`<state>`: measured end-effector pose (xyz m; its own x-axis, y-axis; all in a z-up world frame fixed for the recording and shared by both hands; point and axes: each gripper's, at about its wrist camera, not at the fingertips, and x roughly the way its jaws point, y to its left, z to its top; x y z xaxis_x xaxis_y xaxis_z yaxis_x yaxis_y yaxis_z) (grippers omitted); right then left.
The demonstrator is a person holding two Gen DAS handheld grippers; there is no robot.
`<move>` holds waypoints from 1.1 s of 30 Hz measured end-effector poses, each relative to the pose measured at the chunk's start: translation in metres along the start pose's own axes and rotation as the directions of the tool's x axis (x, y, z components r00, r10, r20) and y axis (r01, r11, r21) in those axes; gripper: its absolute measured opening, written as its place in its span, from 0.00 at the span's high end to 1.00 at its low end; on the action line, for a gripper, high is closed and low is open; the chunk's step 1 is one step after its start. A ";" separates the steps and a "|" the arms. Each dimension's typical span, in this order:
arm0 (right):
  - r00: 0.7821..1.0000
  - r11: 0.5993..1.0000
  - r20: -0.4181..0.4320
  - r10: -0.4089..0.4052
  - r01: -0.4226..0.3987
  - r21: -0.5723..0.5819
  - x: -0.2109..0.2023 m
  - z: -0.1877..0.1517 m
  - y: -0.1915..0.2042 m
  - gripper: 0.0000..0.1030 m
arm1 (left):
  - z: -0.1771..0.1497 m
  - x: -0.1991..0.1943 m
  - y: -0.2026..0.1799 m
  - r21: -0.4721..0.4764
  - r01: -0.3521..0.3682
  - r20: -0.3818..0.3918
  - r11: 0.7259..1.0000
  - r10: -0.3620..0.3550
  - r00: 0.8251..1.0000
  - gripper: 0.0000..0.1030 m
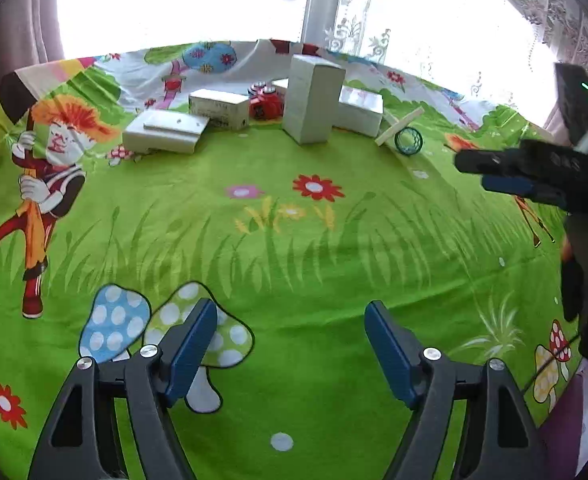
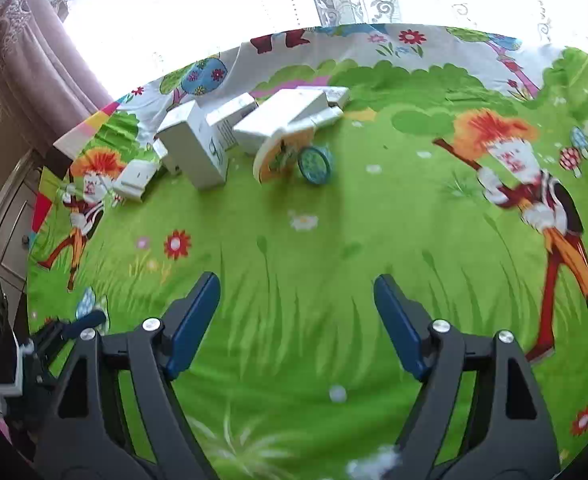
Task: Organize rigid objects
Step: 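Grasp the white SL box with the left gripper while the right gripper grasps the white stand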
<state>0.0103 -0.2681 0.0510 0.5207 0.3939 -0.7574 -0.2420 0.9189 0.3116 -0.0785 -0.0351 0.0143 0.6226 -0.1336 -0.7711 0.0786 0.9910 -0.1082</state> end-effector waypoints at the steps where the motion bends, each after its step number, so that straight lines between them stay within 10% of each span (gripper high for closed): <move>1: 1.000 1.000 0.009 0.010 -0.010 0.003 0.007 0.011 0.003 0.19 | 0.000 0.003 0.000 -0.001 -0.007 -0.001 1.000 0.007 1.000 0.18; 11: 0.997 0.997 -0.034 -0.072 0.071 -0.024 0.085 0.055 0.006 0.18 | -0.001 0.014 -0.012 0.074 -0.016 -0.029 0.997 0.018 0.999 0.01; 12: 0.995 0.994 -0.006 -0.102 0.101 -0.042 0.084 0.051 0.006 0.32 | -0.002 0.015 -0.014 0.081 -0.022 -0.032 0.996 0.025 0.999 0.00; 21: 0.992 0.992 0.027 -0.121 0.122 -0.041 0.046 0.019 -0.009 0.32 | 0.004 0.017 -0.011 0.070 -0.021 -0.051 0.997 0.024 0.998 0.00; 33: 0.987 0.986 0.057 -0.151 0.155 -0.066 0.034 0.000 -0.008 0.31 | 0.142 0.087 -0.021 -0.048 -0.054 0.077 0.997 0.058 0.995 0.00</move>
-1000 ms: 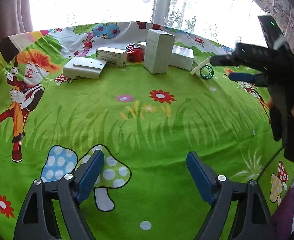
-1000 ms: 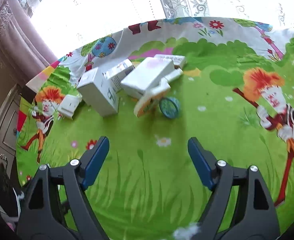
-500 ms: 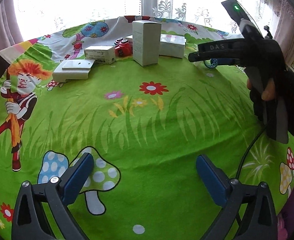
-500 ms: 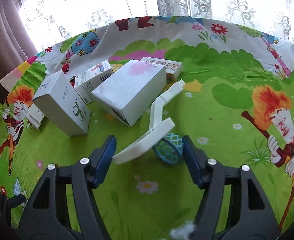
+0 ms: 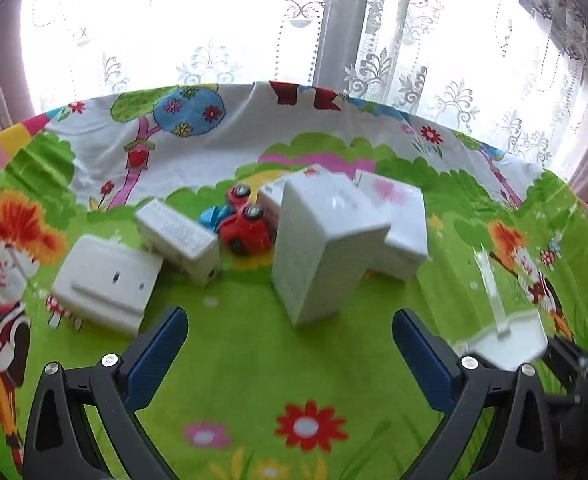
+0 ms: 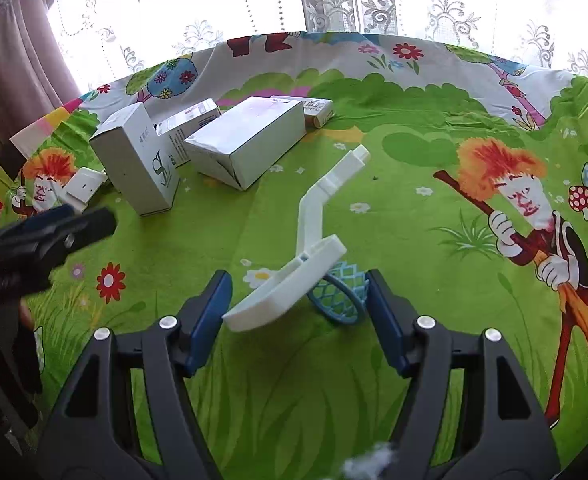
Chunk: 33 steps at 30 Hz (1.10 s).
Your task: Organize rigid objects
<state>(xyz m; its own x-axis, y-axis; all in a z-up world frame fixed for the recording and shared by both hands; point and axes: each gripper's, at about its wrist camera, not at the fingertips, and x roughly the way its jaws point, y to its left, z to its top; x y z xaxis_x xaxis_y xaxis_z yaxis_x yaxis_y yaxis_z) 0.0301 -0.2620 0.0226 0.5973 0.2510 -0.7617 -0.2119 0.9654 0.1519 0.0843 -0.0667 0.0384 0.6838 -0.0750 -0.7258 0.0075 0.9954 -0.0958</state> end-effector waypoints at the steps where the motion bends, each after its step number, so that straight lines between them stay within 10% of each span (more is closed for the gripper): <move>1: 1.000 1.000 0.001 0.001 -0.001 0.000 0.000 0.000 0.000 0.31 | 0.007 0.006 -0.006 0.012 -0.016 0.017 1.000 0.016 1.000 0.00; 3: 1.000 1.000 0.002 0.007 -0.007 0.005 0.000 -0.001 -0.001 0.31 | 0.016 0.017 -0.015 0.061 -0.081 0.041 0.995 0.079 0.996 0.03; 5: 1.000 1.000 0.004 0.011 -0.011 0.008 -0.001 -0.002 -0.001 0.31 | 0.014 0.023 -0.015 0.066 -0.090 0.021 0.994 0.089 0.996 0.48; 7: 1.000 1.000 0.006 0.018 -0.018 0.013 -0.001 -0.002 -0.002 0.31 | 0.004 0.016 -0.005 0.005 -0.026 -0.020 1.000 0.026 0.999 0.64; 20: 1.000 1.000 0.005 0.018 -0.018 0.012 0.000 -0.001 -0.002 0.31 | -0.101 -0.090 0.064 -0.024 -0.023 -0.033 0.999 0.022 0.999 0.64; 33: 0.999 0.998 -0.010 -0.043 0.042 -0.038 0.003 -0.001 0.007 0.30 | -0.020 -0.024 0.088 -0.064 -0.018 -0.124 0.998 0.010 0.992 0.42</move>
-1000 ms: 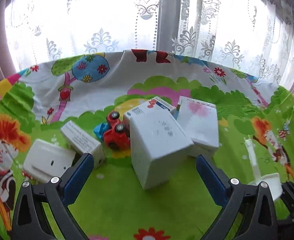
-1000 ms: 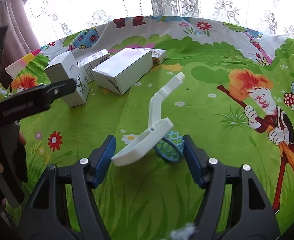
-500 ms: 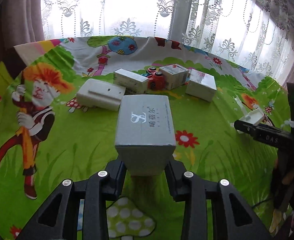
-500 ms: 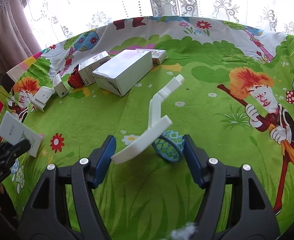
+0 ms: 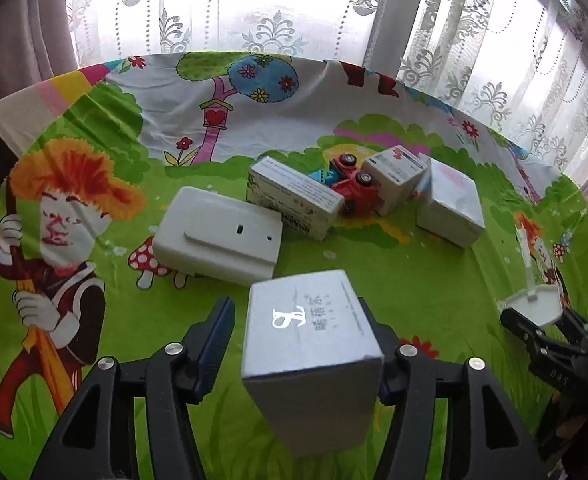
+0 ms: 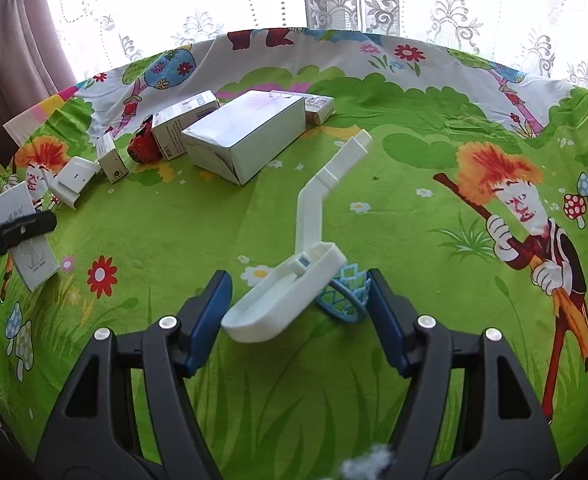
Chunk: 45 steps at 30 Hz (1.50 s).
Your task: Organize rigid objects
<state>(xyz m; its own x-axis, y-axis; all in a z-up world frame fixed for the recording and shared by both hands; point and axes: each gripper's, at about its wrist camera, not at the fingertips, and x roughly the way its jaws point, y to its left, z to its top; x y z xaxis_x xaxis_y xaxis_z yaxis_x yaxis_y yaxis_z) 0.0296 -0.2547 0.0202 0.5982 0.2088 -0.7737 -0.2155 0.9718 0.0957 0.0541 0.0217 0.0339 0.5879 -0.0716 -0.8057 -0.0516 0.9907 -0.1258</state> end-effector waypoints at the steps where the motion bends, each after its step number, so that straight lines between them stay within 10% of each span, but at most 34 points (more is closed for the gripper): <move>1: 1.000 1.000 -0.001 -0.002 0.002 -0.002 0.000 0.000 0.000 0.30 | 0.003 0.003 0.002 0.003 -0.016 0.010 1.000 0.016 1.000 0.42; 5: 1.000 1.000 -0.001 0.001 -0.001 -0.001 0.000 0.000 0.000 0.30 | 0.000 0.005 0.029 -0.061 -0.169 0.045 0.984 0.172 0.984 0.41; 13: 1.000 1.000 -0.001 0.010 -0.010 -0.001 0.000 0.000 0.000 0.29 | -0.046 -0.041 0.097 -0.299 -0.076 0.083 0.951 0.105 0.991 0.24; 20: 1.000 1.000 -0.001 0.011 -0.011 0.000 0.000 0.000 0.000 0.29 | -0.066 -0.061 0.073 -0.393 -0.054 0.036 0.918 0.075 0.997 0.20; 25: 1.000 1.000 0.002 0.015 -0.015 0.006 0.000 0.000 0.000 0.29 | -0.060 -0.036 0.054 -0.360 -0.211 -0.038 0.909 0.212 0.977 0.20; 30: 1.000 1.000 0.004 0.018 -0.018 0.011 -0.001 0.000 0.000 0.29 | -0.063 -0.032 0.059 -0.358 -0.202 -0.050 0.911 0.198 0.979 0.59; 45: 0.995 0.989 -0.007 0.096 -0.096 -0.110 -0.019 -0.023 0.057 0.32 | -0.103 -0.073 0.065 -0.249 -0.163 0.015 0.955 0.172 0.985 0.59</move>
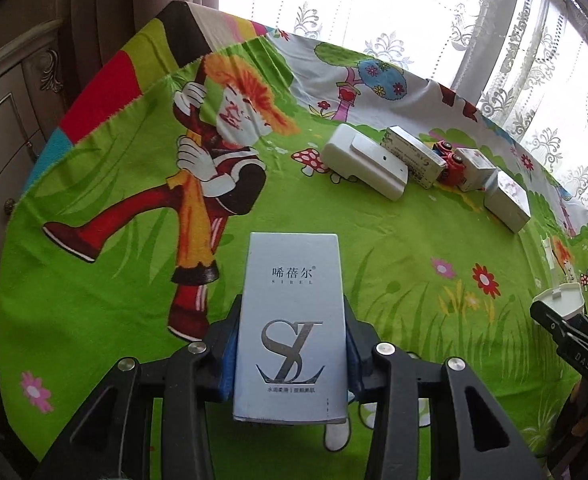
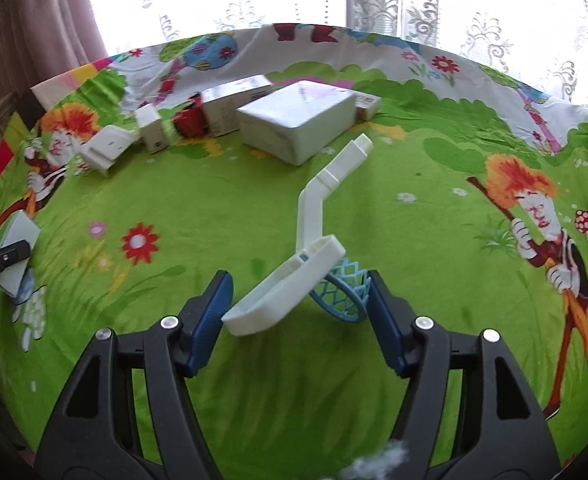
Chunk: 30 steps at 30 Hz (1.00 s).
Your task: Organize rigid objects
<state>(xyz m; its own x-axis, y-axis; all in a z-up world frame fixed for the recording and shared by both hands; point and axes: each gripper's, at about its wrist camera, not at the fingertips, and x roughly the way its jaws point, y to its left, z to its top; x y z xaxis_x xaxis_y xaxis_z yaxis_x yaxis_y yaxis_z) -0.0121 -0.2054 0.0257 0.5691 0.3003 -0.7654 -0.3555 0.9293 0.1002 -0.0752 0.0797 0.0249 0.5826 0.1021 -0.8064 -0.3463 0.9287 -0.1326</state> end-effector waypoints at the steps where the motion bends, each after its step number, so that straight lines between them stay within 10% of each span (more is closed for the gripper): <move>1: 1.000 1.000 -0.001 0.022 -0.022 -0.022 -0.002 -0.003 0.015 0.32 | -0.003 -0.003 0.004 -0.002 -0.004 -0.003 1.000 0.004 1.000 0.59; 10: 0.984 0.976 -0.006 0.179 -0.178 -0.128 -0.023 -0.018 0.100 0.32 | -0.031 -0.025 0.036 -0.005 -0.046 -0.016 0.999 0.046 0.999 0.59; 30: 0.910 0.966 0.332 0.246 -0.201 -0.165 -0.167 -0.028 0.102 0.32 | -0.040 -0.127 -0.016 0.145 -0.011 0.216 0.989 -0.021 0.976 0.59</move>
<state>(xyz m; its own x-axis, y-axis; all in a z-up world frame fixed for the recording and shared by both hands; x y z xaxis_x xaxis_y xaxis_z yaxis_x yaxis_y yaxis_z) -0.1638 -0.1665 0.1460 0.6770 0.5736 -0.4611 -0.5802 0.8014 0.1452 -0.1725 0.0377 0.1065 0.7347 0.1574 -0.6599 -0.2422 0.9695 -0.0384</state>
